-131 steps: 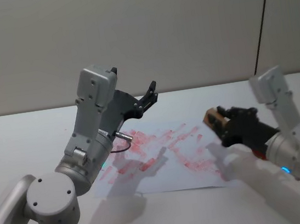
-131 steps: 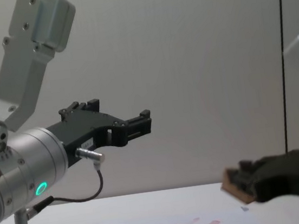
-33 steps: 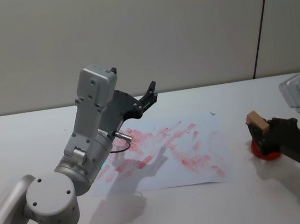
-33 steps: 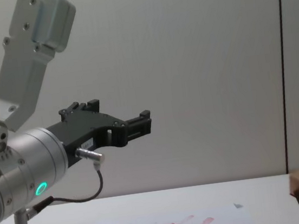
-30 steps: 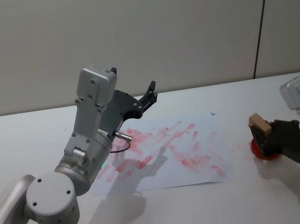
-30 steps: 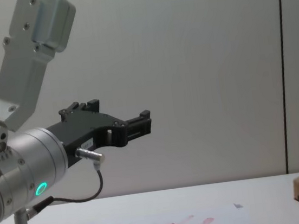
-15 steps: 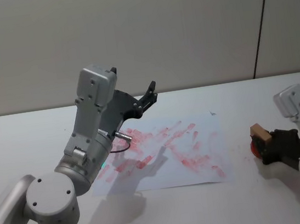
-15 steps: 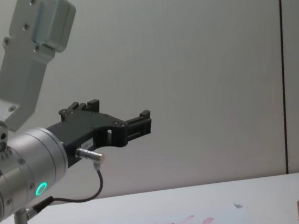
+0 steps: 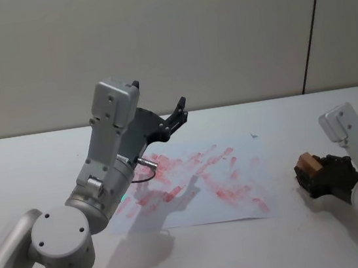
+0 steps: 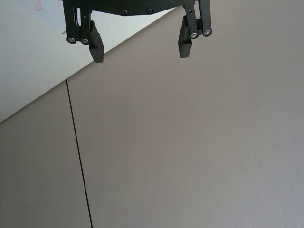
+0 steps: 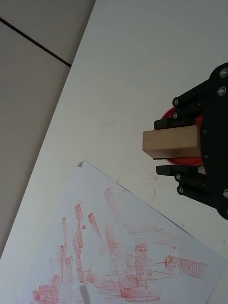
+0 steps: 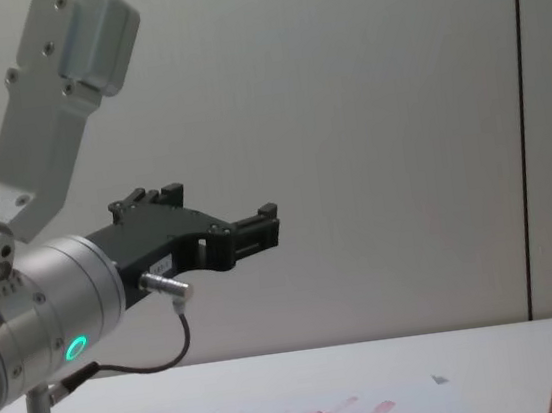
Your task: Use the one hand to pick up the stamp and affix it onto the A4 paper.
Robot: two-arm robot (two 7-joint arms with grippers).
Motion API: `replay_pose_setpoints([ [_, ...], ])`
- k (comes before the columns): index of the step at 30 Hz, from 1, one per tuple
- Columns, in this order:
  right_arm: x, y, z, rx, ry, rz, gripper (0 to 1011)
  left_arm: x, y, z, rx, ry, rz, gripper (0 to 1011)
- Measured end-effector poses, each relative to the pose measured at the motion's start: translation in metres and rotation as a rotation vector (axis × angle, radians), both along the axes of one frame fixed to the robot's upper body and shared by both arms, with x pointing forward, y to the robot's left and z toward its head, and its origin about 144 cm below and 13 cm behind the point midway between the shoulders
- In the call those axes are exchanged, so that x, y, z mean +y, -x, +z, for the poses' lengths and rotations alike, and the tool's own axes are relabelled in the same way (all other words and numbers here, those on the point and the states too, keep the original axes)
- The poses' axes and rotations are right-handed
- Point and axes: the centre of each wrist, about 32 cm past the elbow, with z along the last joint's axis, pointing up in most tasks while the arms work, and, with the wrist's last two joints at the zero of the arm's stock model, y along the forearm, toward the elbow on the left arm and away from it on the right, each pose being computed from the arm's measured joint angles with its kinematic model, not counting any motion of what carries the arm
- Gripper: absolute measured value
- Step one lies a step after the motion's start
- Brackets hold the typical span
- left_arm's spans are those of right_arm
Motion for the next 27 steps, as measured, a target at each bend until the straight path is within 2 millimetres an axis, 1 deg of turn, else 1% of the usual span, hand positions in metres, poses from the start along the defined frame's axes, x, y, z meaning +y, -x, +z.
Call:
replay_pose_setpoints([
  [1,0.0001,-0.0002,-0.0001,0.0,0.001,0.0,437,0.0,0.0,0.0,0.0,0.0,0.0,1001],
  [3,0.0006,-0.0007,-0.0005,0.002,0.002,0.0,480,0.0,0.0,0.0,0.0,0.0,0.0,1001],
  [6,0.001,-0.0014,-0.0008,0.004,0.005,0.0,599,0.0,0.0,0.0,0.0,0.0,0.0,1001],
  [11,0.0015,-0.0019,-0.0011,0.006,0.006,0.0,739,0.0,0.0,0.0,0.0,0.0,0.0,1001],
  [12,0.0015,-0.0021,-0.0011,0.006,0.007,0.0,793,0.0,0.0,0.0,0.0,0.0,0.0,1001],
  [14,0.0016,-0.0022,-0.0011,0.006,0.007,0.0,812,0.0,0.0,0.0,0.0,0.0,0.0,1001],
  [17,0.0018,-0.0024,-0.0013,0.007,0.007,0.0,916,0.0,0.0,0.0,0.0,0.0,0.0,1001],
  [19,0.0019,-0.0025,-0.0014,0.007,0.008,0.0,943,0.0,0.0,0.0,0.0,0.0,0.0,1001],
  [20,0.002,-0.0025,-0.0014,0.008,0.008,0.0,987,0.0,0.0,0.0,0.0,0.0,0.0,1001],
  [21,0.002,-0.0026,-0.0014,0.008,0.008,0.0,1001,0.0,0.0,0.0,0.0,0.0,0.0,1002],
  [27,0.0022,-0.0027,-0.0016,0.009,0.009,0.0,1001,0.0,0.0,0.0,0.0,0.0,0.0,1002],
])
